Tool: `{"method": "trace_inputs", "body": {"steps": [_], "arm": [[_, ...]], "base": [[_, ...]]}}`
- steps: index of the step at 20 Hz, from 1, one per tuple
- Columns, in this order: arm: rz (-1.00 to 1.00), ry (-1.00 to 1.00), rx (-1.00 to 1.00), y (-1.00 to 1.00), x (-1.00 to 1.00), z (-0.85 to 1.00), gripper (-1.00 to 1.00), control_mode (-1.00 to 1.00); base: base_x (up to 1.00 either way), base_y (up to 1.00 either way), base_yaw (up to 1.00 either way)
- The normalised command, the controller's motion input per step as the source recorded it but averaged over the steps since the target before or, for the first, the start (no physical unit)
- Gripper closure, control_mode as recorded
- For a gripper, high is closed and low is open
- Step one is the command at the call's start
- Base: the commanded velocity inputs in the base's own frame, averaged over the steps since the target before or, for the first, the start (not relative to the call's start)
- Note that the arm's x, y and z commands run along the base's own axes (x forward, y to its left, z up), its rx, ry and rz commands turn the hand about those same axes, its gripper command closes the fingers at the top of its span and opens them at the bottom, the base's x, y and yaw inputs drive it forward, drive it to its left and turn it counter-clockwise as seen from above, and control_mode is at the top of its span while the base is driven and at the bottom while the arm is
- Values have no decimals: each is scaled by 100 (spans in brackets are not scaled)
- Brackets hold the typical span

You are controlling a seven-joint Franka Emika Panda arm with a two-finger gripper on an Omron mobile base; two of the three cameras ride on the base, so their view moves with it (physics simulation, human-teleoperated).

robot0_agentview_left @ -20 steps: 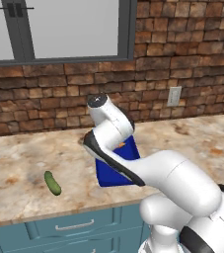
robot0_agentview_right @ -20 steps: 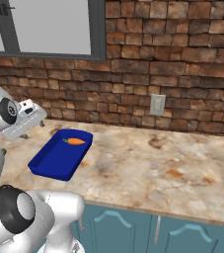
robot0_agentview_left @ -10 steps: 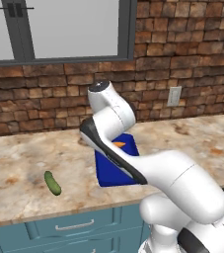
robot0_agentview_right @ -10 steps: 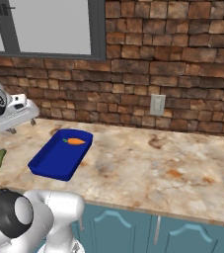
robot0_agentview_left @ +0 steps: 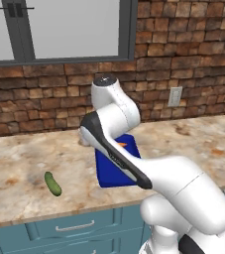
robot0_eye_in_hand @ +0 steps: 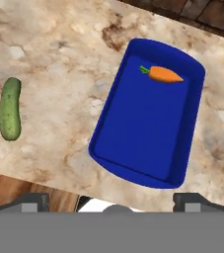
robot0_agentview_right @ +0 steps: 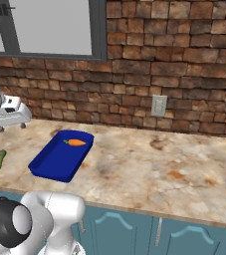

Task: Place the two vegetables and bowl onto the tray for setting up a vegetable dip station.

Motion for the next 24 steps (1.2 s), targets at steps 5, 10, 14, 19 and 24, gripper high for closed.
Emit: {"method": "trace_inputs", "body": {"steps": [5,10,14,19,24], "arm": [[-11,0,17,33,-12,0,-100,-100],[-10,0,15,39,-14,0,-100,-100],[-2,0,7,38,-1,0,-100,-100],[0,1,0,41,10,-11,-100,-100],[0,4,0,44,20,-4,-100,-100]], "base": [[0,0,0],[0,0,0],[0,0,0],[0,0,0],[0,0,0]]}}
